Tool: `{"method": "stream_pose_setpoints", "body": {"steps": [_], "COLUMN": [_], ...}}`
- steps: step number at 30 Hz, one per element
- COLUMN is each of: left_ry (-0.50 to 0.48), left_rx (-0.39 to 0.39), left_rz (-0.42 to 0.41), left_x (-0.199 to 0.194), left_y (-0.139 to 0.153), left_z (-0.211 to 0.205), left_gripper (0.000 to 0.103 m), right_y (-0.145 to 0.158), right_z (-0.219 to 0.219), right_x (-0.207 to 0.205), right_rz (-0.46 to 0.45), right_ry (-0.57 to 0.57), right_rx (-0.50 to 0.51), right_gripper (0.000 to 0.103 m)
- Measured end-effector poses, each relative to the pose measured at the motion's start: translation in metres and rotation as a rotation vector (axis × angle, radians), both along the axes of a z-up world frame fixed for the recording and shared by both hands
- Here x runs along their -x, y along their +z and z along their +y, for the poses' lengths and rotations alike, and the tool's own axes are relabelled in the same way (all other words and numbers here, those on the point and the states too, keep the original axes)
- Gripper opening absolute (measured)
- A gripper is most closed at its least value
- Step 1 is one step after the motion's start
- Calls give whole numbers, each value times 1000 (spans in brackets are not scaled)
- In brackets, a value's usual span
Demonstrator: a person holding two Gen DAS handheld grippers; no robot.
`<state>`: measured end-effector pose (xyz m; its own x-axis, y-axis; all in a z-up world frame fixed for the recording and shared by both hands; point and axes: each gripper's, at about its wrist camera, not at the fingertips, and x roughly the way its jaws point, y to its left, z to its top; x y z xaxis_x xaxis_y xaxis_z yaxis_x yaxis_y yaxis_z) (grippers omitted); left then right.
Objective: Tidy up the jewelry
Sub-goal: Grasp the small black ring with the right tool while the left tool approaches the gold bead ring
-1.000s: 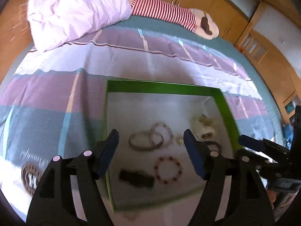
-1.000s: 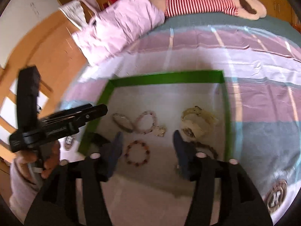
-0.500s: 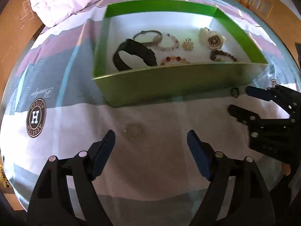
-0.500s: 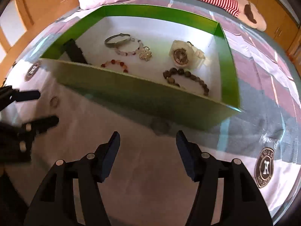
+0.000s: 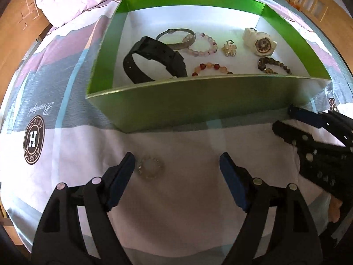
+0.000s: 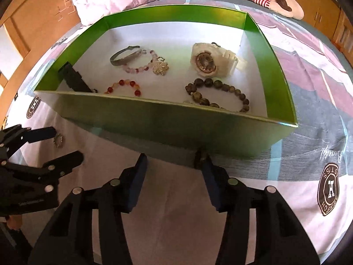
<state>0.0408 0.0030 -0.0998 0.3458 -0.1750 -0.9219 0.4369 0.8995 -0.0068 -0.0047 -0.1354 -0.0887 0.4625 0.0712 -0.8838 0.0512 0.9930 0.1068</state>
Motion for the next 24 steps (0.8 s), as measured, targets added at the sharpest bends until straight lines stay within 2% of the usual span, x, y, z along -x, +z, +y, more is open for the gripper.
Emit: {"method": "stream_pose_setpoints", "body": {"steps": [4, 7, 10, 12, 15, 24], "left_ry": [-18, -10, 9, 13, 3, -18], "left_rx": [2, 16, 13, 6, -6, -16], "left_rz": [-3, -8, -9, -3, -4, -9], "left_x": [1, 1, -2, -3, 1, 6], "left_y": [2, 6, 6, 4, 3, 2], "left_z": [-2, 0, 4, 4, 0, -8], "left_gripper": [81, 81, 82, 82, 83, 84], "right_y": [9, 24, 28, 21, 8, 3], "right_z": [7, 8, 2, -3, -8, -7], "right_x": [7, 16, 17, 15, 7, 8], "right_rz": [48, 26, -5, 14, 51, 66], "right_ry": [103, 142, 96, 60, 13, 31], "right_rx": [-84, -104, -81, -81, -30, -43], "right_gripper": [51, 52, 52, 52, 52, 54]}}
